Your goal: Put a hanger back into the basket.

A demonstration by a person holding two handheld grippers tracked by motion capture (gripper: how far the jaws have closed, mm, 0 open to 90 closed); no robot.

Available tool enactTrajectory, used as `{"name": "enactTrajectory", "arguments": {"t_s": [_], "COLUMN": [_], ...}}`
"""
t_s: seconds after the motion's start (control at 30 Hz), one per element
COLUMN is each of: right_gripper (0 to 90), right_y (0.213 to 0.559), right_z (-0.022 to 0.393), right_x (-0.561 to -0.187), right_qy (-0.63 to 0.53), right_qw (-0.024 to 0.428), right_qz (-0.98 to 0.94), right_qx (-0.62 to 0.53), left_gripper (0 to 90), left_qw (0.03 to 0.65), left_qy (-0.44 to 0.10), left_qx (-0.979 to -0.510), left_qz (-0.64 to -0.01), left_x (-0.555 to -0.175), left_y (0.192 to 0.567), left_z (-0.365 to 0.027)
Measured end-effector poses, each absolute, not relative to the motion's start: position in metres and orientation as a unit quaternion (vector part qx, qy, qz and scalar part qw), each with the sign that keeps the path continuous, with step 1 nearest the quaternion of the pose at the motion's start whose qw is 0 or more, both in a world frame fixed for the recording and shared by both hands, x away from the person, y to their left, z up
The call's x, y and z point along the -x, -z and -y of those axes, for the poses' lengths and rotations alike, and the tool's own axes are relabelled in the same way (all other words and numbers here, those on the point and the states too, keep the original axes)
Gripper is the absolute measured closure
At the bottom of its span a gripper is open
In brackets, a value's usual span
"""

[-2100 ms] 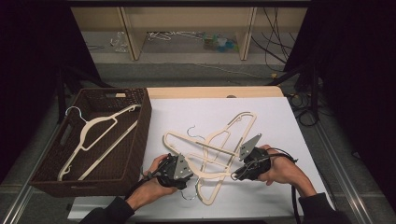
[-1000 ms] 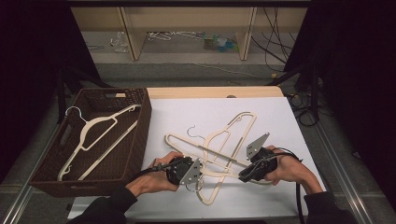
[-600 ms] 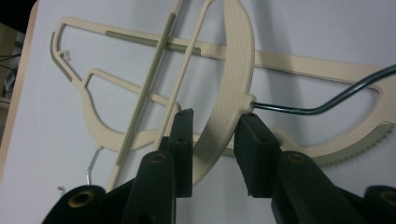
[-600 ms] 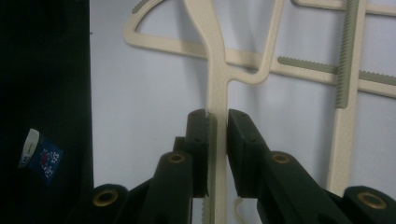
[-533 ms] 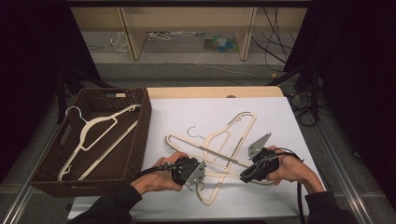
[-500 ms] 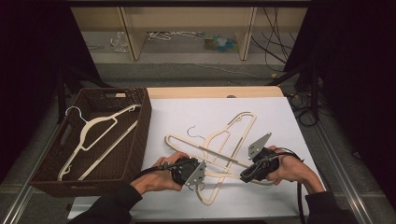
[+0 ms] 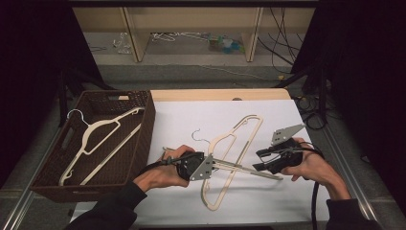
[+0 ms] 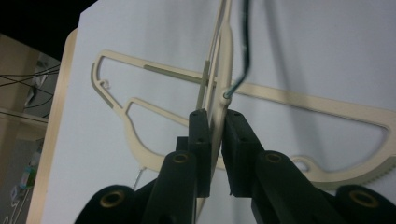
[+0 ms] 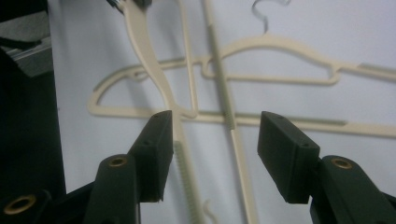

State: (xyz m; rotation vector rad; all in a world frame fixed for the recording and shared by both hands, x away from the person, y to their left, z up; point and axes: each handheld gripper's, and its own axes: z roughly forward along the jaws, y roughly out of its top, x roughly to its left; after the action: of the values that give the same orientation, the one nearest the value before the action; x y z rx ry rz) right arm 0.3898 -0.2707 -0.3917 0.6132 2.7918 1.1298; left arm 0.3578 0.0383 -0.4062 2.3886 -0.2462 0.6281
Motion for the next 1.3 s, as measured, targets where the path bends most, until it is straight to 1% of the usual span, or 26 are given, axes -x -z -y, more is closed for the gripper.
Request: {"name": "enactTrajectory", "arguments": {"t_s": [0.1, 0.27, 0.33, 0.5, 0.67, 0.73, 0.77, 0.83, 0.87, 0.9, 1.0, 1.17, 1.23, 1.3], "right_gripper": [41.7, 40.9, 40.9, 39.5, 35.2, 32.0, 32.0, 29.6, 29.6, 25.5, 24.9, 24.9, 24.5, 23.8], "right_y": [0.373, 0.357, 0.356, 0.362, 0.368, 0.369, 0.369, 0.372, 0.372, 0.373, 0.371, 0.369, 0.369, 0.371], "right_z": [0.276, 0.283, 0.284, 0.285, 0.282, 0.281, 0.281, 0.279, 0.279, 0.278, 0.278, 0.278, 0.278, 0.276], "right_x": [-0.384, -0.375, -0.373, -0.372, -0.373, -0.373, -0.373, -0.373, -0.373, -0.373, -0.374, -0.372, -0.372, -0.371], "right_qy": [-0.389, -0.408, -0.408, -0.403, -0.399, -0.398, -0.398, -0.400, -0.400, -0.405, -0.416, -0.430, -0.432, -0.435], "right_qw": [0.060, 0.080, 0.079, 0.080, 0.080, 0.085, 0.085, 0.099, 0.099, 0.117, 0.143, 0.165, 0.169, 0.176], "right_qz": [-0.896, -0.887, -0.887, -0.887, -0.887, -0.885, -0.885, -0.882, -0.882, -0.876, -0.865, -0.852, -0.850, -0.845], "right_qx": [-0.205, -0.200, -0.202, -0.211, -0.219, -0.227, -0.227, -0.229, -0.229, -0.234, -0.241, -0.250, -0.252, -0.257], "left_gripper": [85.4, 85.6, 85.6, 85.6, 85.6, 85.6, 85.6, 85.6, 85.6, 85.6, 85.6, 85.6, 85.6, 85.6], "left_qw": [0.337, 0.354, 0.359, 0.382, 0.406, 0.411, 0.411, 0.427, 0.427, 0.446, 0.468, 0.489, 0.492, 0.507], "left_qy": [-0.241, -0.232, -0.232, -0.207, -0.188, -0.184, -0.184, -0.172, -0.172, -0.159, -0.152, -0.136, -0.137, -0.133], "left_qx": [-0.908, -0.906, -0.904, -0.899, -0.889, -0.885, -0.885, -0.877, -0.877, -0.867, -0.854, -0.838, -0.835, -0.821], "left_qz": [0.067, 0.012, -0.002, -0.055, -0.100, -0.114, -0.114, -0.137, -0.137, -0.153, -0.172, -0.201, -0.206, -0.226], "left_x": [-0.363, -0.375, -0.378, -0.385, -0.393, -0.395, -0.395, -0.399, -0.399, -0.401, -0.404, -0.406, -0.407, -0.410], "left_y": [0.401, 0.394, 0.392, 0.386, 0.378, 0.375, 0.375, 0.371, 0.371, 0.368, 0.364, 0.358, 0.356, 0.352], "left_z": [-0.039, -0.047, -0.049, -0.054, -0.063, -0.067, -0.067, -0.073, -0.073, -0.078, -0.084, -0.095, -0.097, -0.105]}}
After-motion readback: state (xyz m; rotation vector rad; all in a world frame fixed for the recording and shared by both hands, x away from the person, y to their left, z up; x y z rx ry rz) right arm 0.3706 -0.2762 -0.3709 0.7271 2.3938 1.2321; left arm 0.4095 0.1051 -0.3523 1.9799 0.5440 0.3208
